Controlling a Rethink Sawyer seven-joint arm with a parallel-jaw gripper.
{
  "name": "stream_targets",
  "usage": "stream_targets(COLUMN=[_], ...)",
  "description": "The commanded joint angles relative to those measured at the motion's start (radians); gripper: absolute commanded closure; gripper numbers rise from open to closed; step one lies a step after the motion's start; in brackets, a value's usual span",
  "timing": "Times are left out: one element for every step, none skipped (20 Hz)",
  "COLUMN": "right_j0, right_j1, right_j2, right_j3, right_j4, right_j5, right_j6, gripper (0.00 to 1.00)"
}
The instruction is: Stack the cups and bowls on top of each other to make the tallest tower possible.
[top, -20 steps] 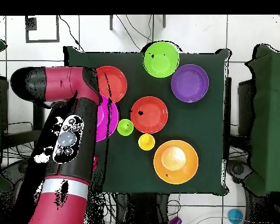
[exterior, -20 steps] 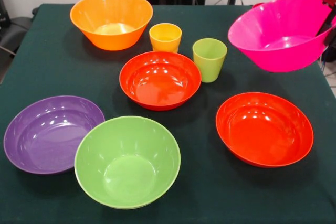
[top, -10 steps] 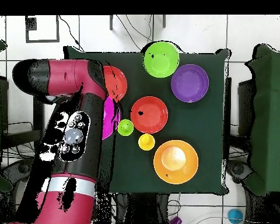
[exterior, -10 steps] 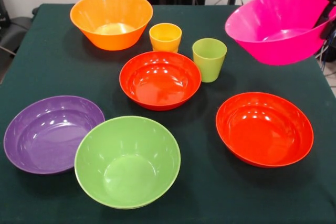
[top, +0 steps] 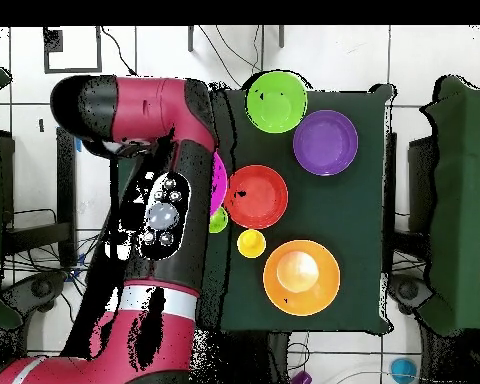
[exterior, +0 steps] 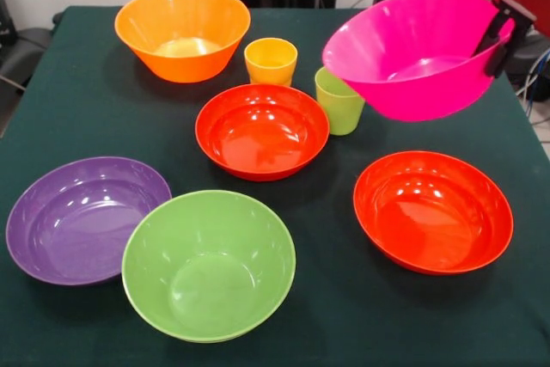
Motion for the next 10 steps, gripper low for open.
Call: stream_targets(right_j0=[-0.044,-0.052,-0.06,-0.068,-0.075,-0.081,-0.085,-0.092,-0.094,-0.096], right_j1=[0.025,0.02,0.017,0.019,0.019,0.019,0.023,0.023,0.025,0.027], right_j2=[0.113,0.115,0.118,0.12,0.124,0.128,0.131,0.133,0.133,0.132], right_j3=[-0.051,-0.052,-0.059,-0.072,-0.084,-0.089,-0.102,-0.105,-0.112,-0.119], right_j4=[-0.095,-0.101,-0.105,-0.111,-0.116,-0.121,-0.125,-0.13,-0.133,-0.137], right_j5=[0.099,0.102,0.113,0.123,0.134,0.139,0.147,0.149,0.149,0.149], right_j6=[-0.22,-0.238,-0.253,-0.265,-0.275,-0.284,-0.289,-0.296,-0.294,-0.292], gripper=[1.0,1.0,1.0,1.0,1.0,1.0,1.0,1.0,1.0,1.0])
